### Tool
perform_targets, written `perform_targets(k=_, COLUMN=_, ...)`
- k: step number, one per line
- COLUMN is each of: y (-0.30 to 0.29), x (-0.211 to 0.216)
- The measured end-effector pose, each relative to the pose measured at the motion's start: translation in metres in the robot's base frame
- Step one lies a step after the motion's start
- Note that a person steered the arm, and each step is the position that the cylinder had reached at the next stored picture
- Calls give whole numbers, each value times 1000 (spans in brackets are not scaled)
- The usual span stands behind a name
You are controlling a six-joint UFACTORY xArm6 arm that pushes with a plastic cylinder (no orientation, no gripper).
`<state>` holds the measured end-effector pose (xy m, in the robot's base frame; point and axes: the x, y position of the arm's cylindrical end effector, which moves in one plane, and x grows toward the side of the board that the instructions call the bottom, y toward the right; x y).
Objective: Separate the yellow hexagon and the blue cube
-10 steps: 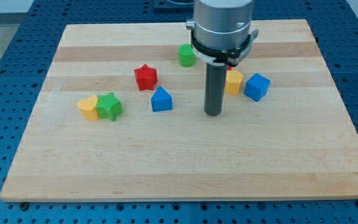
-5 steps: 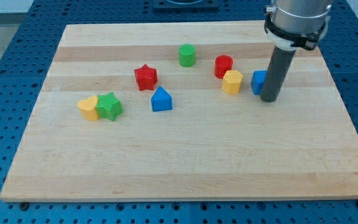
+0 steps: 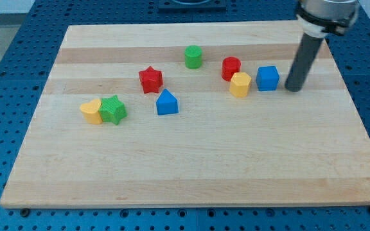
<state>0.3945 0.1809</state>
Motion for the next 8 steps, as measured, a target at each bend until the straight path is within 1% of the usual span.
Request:
perform_targets(k=1, y=-34, x=-11)
perform_targets(k=2, y=-58, x=-14)
perform_targets(k=3, y=-58, x=-6)
perform_targets(k=5, y=-118, x=-4)
perform_targets(k=6, y=-134, x=6)
perform_targets(k=8, y=-191, x=48)
